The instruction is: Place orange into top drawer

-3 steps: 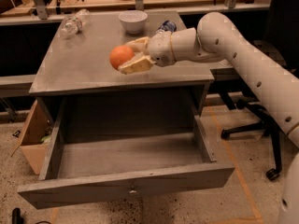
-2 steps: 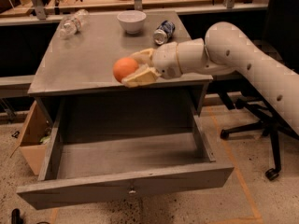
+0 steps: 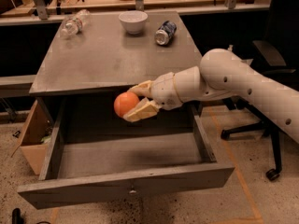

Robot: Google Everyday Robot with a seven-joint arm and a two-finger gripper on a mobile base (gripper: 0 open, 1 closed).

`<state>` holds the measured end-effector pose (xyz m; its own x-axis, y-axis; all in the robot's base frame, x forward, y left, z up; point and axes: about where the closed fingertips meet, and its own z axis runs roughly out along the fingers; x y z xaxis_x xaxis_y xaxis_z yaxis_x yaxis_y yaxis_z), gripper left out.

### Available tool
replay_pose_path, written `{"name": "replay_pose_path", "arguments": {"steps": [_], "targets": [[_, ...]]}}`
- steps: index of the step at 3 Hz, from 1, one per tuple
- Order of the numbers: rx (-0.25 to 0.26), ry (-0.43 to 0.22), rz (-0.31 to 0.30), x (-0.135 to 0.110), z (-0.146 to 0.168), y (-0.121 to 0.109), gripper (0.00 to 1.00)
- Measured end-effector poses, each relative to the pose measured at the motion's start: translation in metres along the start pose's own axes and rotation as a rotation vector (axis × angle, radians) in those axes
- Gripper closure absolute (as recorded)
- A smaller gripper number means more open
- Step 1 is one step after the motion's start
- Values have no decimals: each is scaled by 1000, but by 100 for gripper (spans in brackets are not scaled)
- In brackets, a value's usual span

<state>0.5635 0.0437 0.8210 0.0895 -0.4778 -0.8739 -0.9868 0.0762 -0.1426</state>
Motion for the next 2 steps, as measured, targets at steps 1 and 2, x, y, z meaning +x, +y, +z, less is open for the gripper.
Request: {"name": "replay_pose_path", "arguments": {"steps": [1,2], "targets": [[13,69,12,32,17,11,100],[22,73,13,35,20,11,100]]}}
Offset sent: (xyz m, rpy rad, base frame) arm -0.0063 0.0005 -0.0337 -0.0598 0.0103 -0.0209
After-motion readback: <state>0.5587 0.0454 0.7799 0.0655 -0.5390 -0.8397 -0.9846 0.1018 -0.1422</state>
